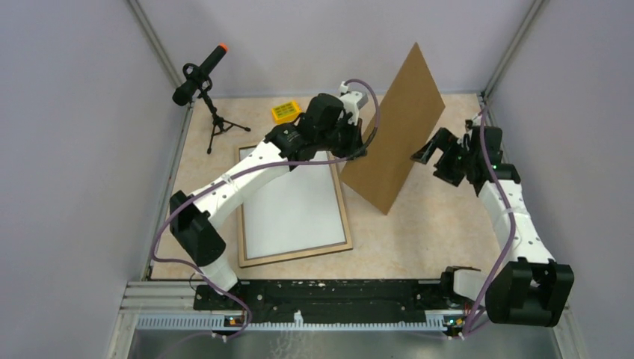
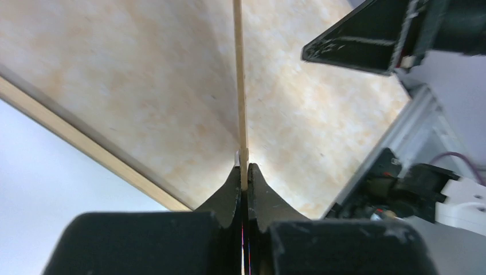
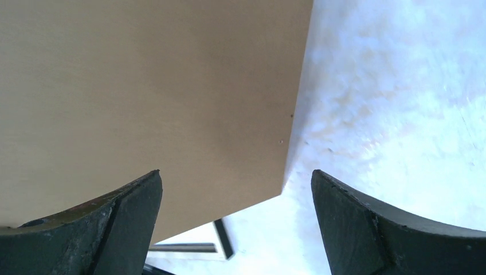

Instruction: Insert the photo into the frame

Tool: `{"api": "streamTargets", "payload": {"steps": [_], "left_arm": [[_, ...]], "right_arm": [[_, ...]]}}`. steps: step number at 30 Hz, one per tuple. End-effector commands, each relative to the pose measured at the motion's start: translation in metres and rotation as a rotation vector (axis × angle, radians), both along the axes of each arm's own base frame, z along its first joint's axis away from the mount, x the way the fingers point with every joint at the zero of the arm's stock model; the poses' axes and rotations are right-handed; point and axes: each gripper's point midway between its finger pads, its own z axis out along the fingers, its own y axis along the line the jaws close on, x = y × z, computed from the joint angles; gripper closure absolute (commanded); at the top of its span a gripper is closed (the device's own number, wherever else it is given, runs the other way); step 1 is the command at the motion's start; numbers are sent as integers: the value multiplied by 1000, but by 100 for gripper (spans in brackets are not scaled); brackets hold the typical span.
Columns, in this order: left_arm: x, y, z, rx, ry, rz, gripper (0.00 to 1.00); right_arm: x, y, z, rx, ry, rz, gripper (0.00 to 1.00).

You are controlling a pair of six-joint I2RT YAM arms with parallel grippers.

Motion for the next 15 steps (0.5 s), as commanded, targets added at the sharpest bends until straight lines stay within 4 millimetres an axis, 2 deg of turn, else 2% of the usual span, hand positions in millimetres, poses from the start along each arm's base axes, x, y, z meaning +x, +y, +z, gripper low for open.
{"api": "streamTargets", "payload": {"steps": [1, 5, 9, 11, 15], "left_arm": [[16, -5, 53, 112, -309, 7, 100], [32, -18, 64, 257, -500, 59, 100], [31, -39, 70, 323, -628, 36, 100], [22, -54, 70, 342, -658, 17, 100], [7, -75, 57, 390, -692, -8, 100]], "right_arm": [[13, 10, 82, 97, -118, -38, 1], [24, 14, 140, 191, -236, -90, 1], [28, 12, 184, 242, -307, -145, 1], [28, 10, 194, 268, -299, -189, 1], [26, 3, 190, 260, -241, -270, 5]]}}
